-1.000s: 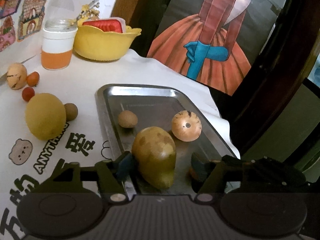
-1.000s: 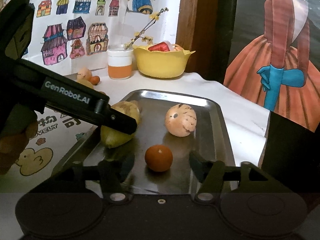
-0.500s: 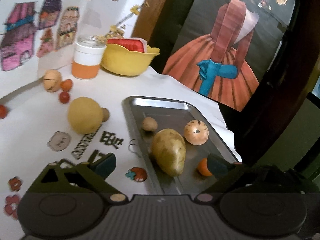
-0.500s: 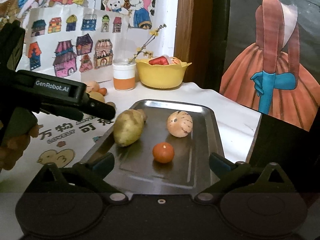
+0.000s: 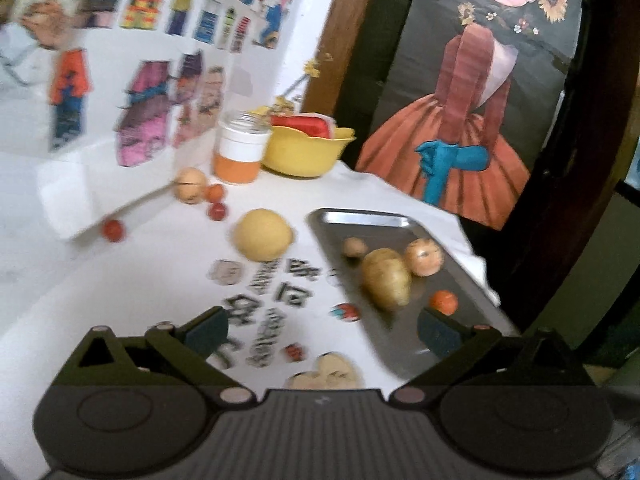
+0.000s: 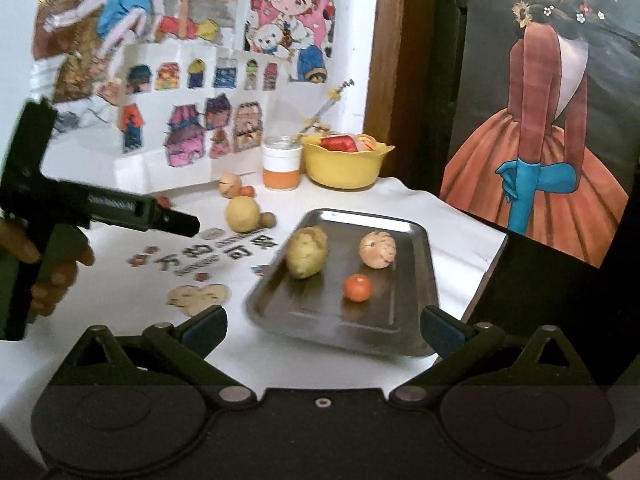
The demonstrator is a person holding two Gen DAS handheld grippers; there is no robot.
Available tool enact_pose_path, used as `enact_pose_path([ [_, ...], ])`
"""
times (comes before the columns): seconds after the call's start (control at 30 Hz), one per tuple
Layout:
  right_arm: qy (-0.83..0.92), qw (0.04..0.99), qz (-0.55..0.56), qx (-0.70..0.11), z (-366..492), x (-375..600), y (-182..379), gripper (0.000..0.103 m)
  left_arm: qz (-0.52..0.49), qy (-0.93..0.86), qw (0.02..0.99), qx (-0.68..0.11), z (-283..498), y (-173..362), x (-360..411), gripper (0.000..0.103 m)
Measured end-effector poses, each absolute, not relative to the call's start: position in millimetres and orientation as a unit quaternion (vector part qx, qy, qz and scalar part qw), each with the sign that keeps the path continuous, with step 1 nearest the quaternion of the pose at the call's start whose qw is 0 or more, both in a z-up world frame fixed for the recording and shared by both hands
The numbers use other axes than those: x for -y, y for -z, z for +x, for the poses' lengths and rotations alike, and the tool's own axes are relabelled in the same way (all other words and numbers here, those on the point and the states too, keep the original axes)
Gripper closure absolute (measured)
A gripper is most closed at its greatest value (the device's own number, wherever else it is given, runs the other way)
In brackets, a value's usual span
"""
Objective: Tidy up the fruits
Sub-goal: 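Withdraw both open tools from the tray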
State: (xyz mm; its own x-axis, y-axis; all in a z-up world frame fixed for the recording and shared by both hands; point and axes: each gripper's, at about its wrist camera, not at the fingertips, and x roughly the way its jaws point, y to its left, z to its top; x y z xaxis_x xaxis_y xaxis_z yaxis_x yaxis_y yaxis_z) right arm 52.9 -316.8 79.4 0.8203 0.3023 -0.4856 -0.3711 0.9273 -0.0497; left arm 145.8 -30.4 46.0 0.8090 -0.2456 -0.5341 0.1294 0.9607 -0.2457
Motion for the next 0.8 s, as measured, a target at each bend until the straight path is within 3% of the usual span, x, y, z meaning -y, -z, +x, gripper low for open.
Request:
enact_pose_path([
  [0.4, -0.284, 0.934, -0.054, -0.209, 9.3, 232.9, -177.3, 0.001, -0.076, 0.010, 0.941, -0.328, 104.7, -36.7, -61.9, 0.000],
  [0.8, -0.314, 0.911, -0.009, -0.267, 99.9, 139.3, -208.2, 0.001, -0.082, -0.010, 0.953, -0.291, 103.2, -42.0, -99.0, 0.000],
])
